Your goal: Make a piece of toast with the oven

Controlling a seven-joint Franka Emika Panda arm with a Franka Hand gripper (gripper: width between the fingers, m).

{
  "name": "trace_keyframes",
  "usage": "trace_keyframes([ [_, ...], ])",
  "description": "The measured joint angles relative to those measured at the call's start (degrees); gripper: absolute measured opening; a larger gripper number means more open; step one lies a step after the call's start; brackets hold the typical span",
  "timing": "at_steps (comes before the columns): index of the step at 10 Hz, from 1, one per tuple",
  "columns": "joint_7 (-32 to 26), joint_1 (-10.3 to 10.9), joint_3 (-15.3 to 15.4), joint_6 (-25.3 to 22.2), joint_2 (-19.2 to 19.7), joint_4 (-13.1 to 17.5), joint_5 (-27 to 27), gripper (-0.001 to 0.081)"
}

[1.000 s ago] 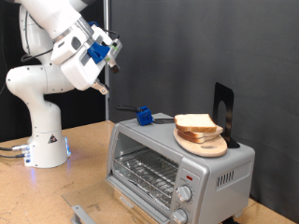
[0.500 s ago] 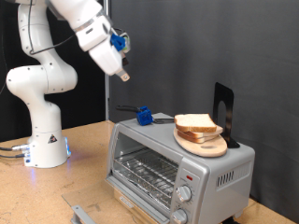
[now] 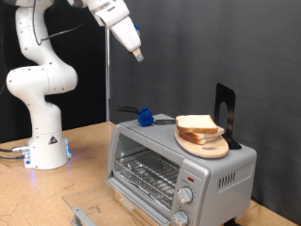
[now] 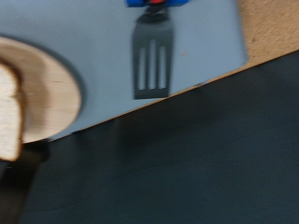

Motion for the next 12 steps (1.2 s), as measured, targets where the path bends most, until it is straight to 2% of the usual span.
trace_keyframes([
  [2, 2.2, -0.06, 0.36, -3.16, -3.02, -1.56, -0.7, 0.0682],
  [6, 13.59, -0.66, 2.2, -2.66, -4.71, -4.23, -0.19, 0.0682],
  [7, 12.53, -0.63, 2.17, -2.66, -4.71, -4.23, -0.2, 0.0682],
  [9, 7.61, -0.59, 2.53, 1.25, -4.5, -4.91, -0.68, 0.0682],
  [12, 6.58, -0.59, 4.35, 10.5, -2.78, -6.93, 0.29, 0.0682],
])
